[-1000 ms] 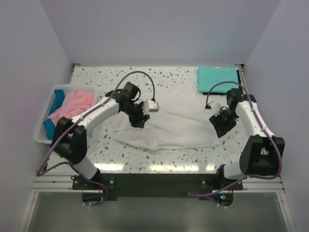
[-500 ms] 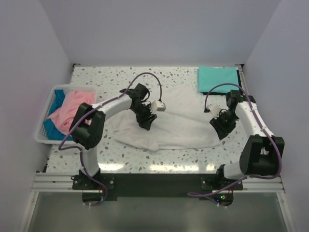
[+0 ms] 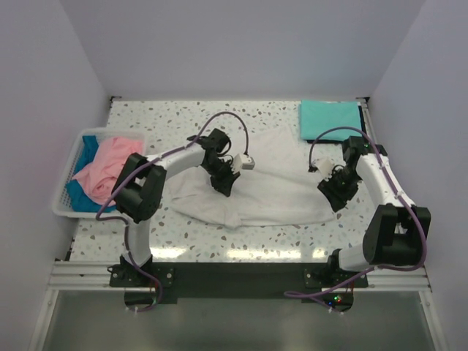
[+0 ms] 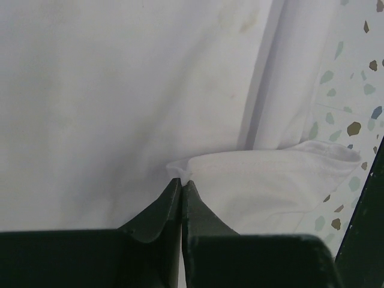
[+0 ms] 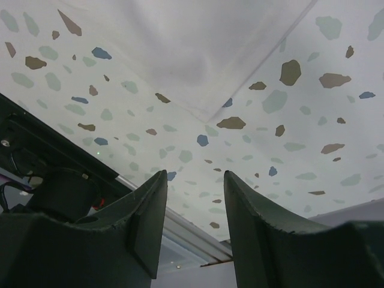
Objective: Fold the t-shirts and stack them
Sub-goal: Flatten the tshirt out
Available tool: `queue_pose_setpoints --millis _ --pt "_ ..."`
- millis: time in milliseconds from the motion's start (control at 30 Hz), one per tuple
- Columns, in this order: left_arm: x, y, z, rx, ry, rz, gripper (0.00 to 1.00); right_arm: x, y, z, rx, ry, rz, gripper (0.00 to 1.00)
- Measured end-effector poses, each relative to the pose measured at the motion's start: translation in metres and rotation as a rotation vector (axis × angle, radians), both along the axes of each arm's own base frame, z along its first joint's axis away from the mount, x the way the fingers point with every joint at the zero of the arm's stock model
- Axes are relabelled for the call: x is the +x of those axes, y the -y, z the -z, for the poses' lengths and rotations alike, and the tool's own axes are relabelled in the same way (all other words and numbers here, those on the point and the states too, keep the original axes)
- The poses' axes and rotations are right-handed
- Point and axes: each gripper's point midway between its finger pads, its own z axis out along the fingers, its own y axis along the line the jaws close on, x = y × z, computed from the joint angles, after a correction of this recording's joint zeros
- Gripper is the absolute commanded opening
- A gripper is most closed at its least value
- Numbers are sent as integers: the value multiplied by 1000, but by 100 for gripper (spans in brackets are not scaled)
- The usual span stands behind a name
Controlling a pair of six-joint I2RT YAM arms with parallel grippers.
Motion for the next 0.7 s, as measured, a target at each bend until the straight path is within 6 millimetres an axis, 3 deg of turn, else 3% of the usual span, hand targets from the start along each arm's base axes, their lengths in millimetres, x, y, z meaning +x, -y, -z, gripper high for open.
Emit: queue_pose_setpoints --millis 233,367,533,600,700 --pt "13 -1 -24 -64 18 -40 0 4 0 0 6 22 -51 50" --pt "65 -31 -58 -104 129 -167 0 7 -4 -2 35 49 -90 47" --pt "136 -93 -90 -85 294 -352 0 8 -14 -2 92 67 -135 46" --pt "147 -108 -94 -69 323 -390 0 9 -18 -2 115 70 -149 46" --pt "148 -111 -93 -53 329 -398 0 11 -23 2 144 58 -162 47"
